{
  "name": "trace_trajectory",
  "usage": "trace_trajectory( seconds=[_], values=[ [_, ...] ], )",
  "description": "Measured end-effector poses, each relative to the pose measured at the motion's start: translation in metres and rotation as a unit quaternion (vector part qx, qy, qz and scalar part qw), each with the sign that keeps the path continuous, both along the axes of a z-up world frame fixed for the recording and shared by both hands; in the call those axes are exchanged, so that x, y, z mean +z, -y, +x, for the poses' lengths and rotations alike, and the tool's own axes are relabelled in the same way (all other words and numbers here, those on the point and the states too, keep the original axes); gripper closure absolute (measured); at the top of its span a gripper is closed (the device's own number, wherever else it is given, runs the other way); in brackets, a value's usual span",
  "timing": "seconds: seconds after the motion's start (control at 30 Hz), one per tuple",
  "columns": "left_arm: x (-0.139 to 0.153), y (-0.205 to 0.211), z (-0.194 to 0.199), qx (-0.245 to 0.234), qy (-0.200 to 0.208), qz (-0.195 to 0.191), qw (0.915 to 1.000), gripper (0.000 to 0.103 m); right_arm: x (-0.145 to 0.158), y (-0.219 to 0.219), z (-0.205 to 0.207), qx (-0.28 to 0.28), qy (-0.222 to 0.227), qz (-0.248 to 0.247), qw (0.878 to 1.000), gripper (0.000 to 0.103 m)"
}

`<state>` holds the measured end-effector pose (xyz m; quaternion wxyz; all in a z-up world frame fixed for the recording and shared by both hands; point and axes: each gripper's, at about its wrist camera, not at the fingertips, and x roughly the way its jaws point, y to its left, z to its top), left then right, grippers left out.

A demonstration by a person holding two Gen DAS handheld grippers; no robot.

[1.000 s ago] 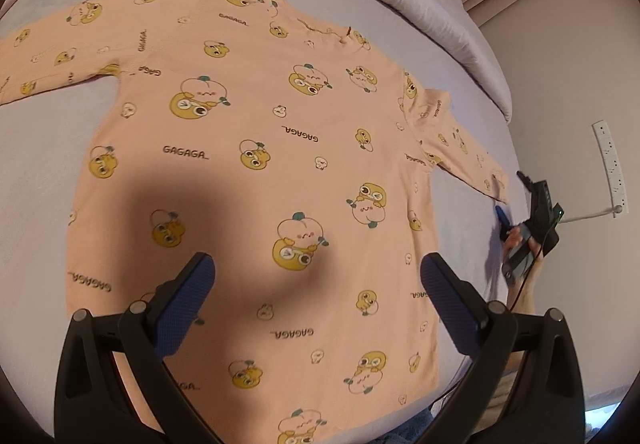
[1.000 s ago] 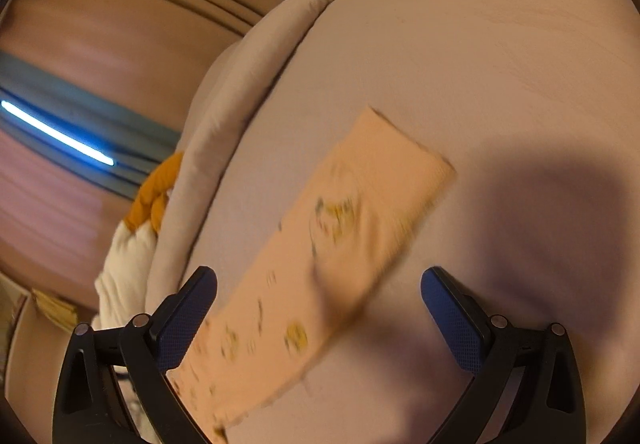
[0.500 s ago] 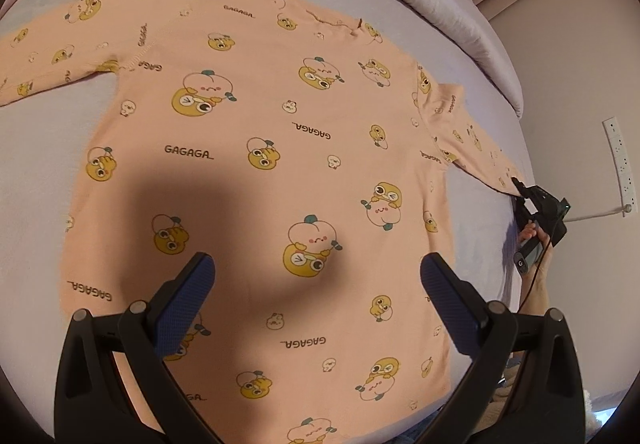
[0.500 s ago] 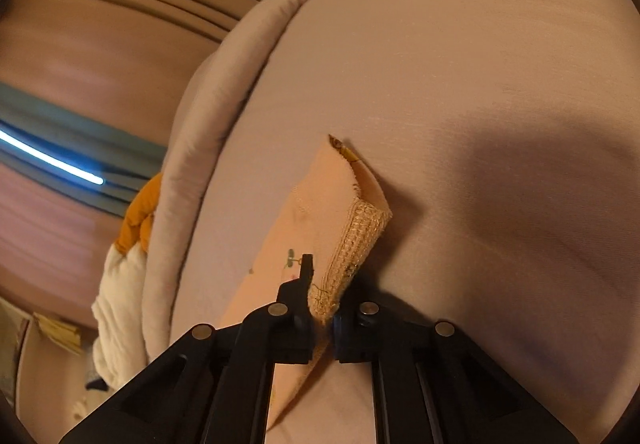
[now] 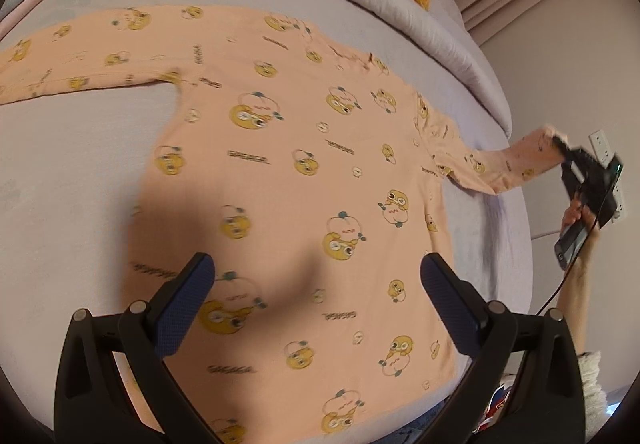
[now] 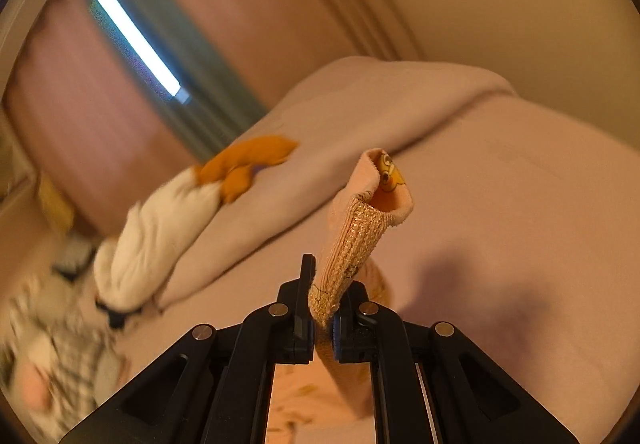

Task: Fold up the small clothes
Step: 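Lift the held sleeve and fold it across the shirt body with the right tool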

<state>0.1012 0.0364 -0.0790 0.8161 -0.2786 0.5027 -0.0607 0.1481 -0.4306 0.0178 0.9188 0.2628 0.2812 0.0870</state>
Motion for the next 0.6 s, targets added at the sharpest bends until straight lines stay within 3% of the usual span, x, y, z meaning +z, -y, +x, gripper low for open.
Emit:
trace_trajectory(
  seconds=[0.13,0.33,0.47,0.6],
  values=[
    [-0.001,-0.023,-0.018,0.02,0.009,-0.006,0.9997,0.0,0.03,-0.084,0.005,0.056,0.011,-0.085,0.995,0.095],
    [-0.01,-0.06,-0.04,0.055,0.011,-0.017,0.9983,0.0,0.031,-0.212,0.006,0.145,0.027,-0.188,0.971,0.095],
    [-0.019,-0.08,-0.048,0.072,0.006,-0.025,0.997,0.0,0.007,-0.301,0.0,0.207,0.031,-0.258,0.943,0.095],
    [-0.025,-0.096,-0.054,0.089,0.003,-0.034,0.9955,0.0,-0.036,-0.372,-0.003,0.248,0.017,-0.323,0.913,0.095]
  ],
)
